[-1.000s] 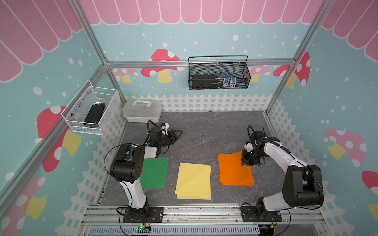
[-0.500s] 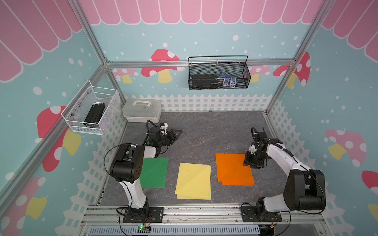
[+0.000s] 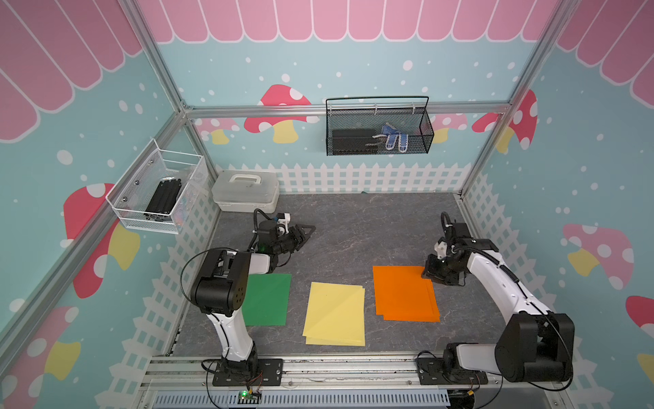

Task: Sort the scattered colored papers by color
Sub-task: Place the colored paper.

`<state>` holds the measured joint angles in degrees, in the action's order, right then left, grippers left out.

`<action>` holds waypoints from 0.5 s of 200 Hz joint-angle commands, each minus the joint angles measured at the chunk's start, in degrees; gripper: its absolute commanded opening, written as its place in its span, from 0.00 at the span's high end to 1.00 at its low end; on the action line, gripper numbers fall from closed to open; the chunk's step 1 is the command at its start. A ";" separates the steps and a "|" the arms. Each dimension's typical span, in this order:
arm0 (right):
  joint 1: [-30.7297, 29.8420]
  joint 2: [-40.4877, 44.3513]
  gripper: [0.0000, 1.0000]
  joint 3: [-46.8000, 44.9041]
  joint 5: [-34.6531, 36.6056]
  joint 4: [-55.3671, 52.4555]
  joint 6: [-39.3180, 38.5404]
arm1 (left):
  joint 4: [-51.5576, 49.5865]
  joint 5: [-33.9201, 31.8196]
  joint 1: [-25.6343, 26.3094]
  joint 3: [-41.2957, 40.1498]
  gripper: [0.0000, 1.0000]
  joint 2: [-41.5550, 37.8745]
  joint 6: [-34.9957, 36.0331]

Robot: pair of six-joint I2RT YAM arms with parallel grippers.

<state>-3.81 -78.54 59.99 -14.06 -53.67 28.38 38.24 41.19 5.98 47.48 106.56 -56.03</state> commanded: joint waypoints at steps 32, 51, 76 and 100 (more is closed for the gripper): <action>-14.69 -13.62 0.65 10.99 -1.93 5.45 4.77 | -6.08 -1.33 1.69 1.36 0.37 -1.89 2.77; -14.68 -14.63 0.67 11.47 4.09 6.32 7.72 | -21.65 -4.32 7.33 7.67 0.37 -3.21 10.10; -10.75 -10.86 0.66 6.84 7.11 8.62 10.25 | -37.62 -9.09 16.98 18.00 0.38 -1.31 17.33; -7.64 -6.38 0.64 0.69 9.90 9.67 11.48 | -41.35 -11.39 22.58 22.56 0.40 2.12 14.94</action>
<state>-13.93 -89.58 65.52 -9.02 -44.60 36.60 8.43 34.09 24.51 66.24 106.32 -43.86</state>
